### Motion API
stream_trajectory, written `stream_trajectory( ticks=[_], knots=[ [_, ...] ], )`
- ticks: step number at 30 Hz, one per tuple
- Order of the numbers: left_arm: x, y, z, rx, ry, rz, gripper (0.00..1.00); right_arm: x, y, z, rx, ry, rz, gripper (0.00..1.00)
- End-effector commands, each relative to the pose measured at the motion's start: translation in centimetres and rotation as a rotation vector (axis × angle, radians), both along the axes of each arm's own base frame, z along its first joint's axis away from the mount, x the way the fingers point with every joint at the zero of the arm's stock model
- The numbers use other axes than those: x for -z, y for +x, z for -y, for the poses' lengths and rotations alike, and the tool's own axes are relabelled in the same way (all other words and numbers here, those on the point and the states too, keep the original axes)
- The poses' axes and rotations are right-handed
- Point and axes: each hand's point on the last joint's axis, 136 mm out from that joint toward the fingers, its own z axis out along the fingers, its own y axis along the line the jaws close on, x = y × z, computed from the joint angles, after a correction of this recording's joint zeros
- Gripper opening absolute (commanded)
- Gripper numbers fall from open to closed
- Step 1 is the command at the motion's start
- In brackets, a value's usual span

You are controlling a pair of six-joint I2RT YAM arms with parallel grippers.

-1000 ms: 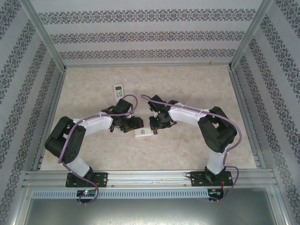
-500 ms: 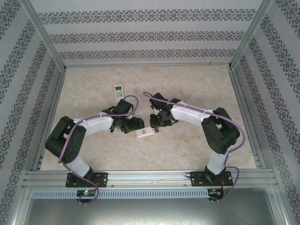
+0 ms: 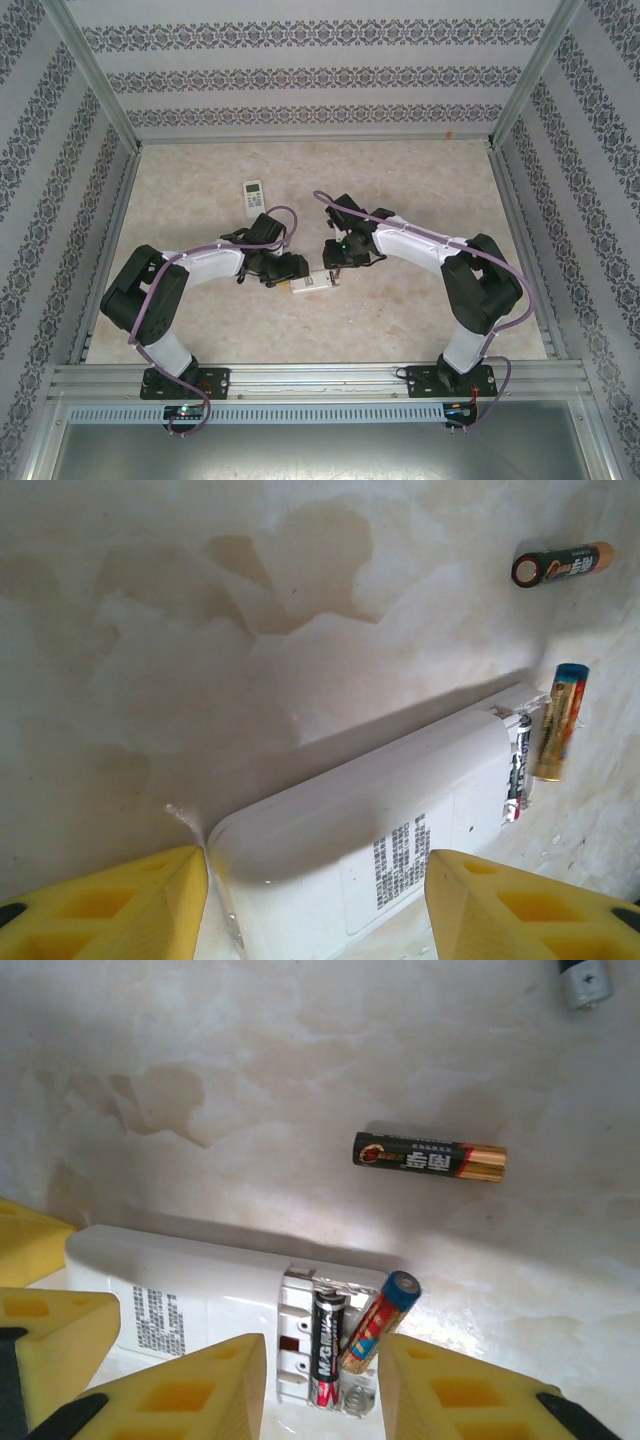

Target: Load the batteries into the remote control

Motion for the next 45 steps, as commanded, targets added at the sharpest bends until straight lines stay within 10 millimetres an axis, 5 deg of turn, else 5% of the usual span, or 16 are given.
stream_trajectory(
  ticks=[1,7,13,18,19,22,27,32,35,45],
  knots=[
    [0.2,-0.4,0.6,0.033,-0.001,-0.011,0.60,0.1,-1.0,0.3,0.008,0.018,-0.033,0.32],
    [0.4,-0.3,0.8,0.031,-0.009,-0.019,0.60,0.7,-0.6,1.1,0.034,-0.037,-0.018,0.31],
    [0.2,-0.3,0.8,0.037,-0.005,-0.011,0.60,0.8,0.4,6.0,0.185,-0.225,0.017,0.35],
    [0.1,-0.4,0.6,0.035,-0.002,-0.010,0.60,0.9,-0.5,12.4,0.343,-0.389,0.033,0.65],
    [0.1,-0.3,0.6,0.033,-0.002,-0.008,0.60,1.1,-0.8,13.4,0.376,-0.390,0.022,0.79],
    [0.3,-0.4,0.6,0.031,-0.006,-0.010,0.60,2.8,-1.5,14.7,0.414,-0.320,-0.049,0.83],
    [0.3,-0.4,0.8,0.035,-0.007,-0.016,0.60,5.1,-2.4,16.5,0.433,-0.310,-0.148,0.74],
    [0.2,-0.3,0.8,0.036,-0.006,-0.012,0.60,5.2,-2.1,16.6,0.444,-0.263,-0.170,0.40],
    [0.3,-0.2,0.7,0.029,-0.007,-0.007,0.60,5.1,-2.3,16.3,0.435,-0.252,-0.180,0.28],
    [0.7,-0.1,0.8,0.022,-0.012,-0.008,0.60,4.5,-1.9,15.0,0.353,-0.190,-0.168,0.15]
  ],
)
